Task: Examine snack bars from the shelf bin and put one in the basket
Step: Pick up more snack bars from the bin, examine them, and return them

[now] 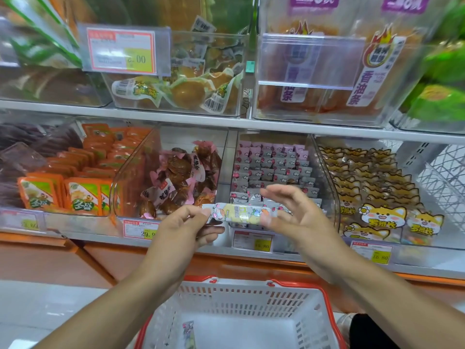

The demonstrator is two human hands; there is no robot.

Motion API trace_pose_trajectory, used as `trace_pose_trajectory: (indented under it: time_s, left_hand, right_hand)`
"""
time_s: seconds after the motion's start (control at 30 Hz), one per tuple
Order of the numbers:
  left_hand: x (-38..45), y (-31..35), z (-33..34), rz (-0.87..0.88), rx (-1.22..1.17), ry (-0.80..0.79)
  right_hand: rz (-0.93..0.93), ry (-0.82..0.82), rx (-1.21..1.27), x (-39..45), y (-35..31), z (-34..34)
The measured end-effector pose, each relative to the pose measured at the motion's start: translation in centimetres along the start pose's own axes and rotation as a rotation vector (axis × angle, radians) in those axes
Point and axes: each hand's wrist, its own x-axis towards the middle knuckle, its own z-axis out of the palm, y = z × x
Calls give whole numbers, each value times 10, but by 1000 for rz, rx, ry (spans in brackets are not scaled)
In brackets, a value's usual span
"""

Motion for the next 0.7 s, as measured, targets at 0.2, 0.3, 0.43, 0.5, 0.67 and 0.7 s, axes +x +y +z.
trace_pose_trajectory:
  time_s: [0.2, 0.3, 0.43, 0.5, 0.67, 0.7]
  left_hand:
    - [0, 1, 4, -15, -48, 17]
    - [-3, 1, 5, 145, 110, -2]
    - [-13, 2, 11, 362, 295, -105]
    - [-14, 2, 13, 356, 272, -101]
    - [-8, 3, 9, 203, 178, 12]
    - [-7, 3, 8, 171, 165, 24]
  right_hand:
    - [-85, 24, -144, -3, 2, 0]
    - [-45, 74, 4, -1, 2, 0]
    - [145, 115, 170, 2, -1, -1]
    - [253, 83, 245, 5, -3, -3]
    - [290, -8, 473, 7, -8, -7]
    - [268, -18, 463, 7, -8, -8]
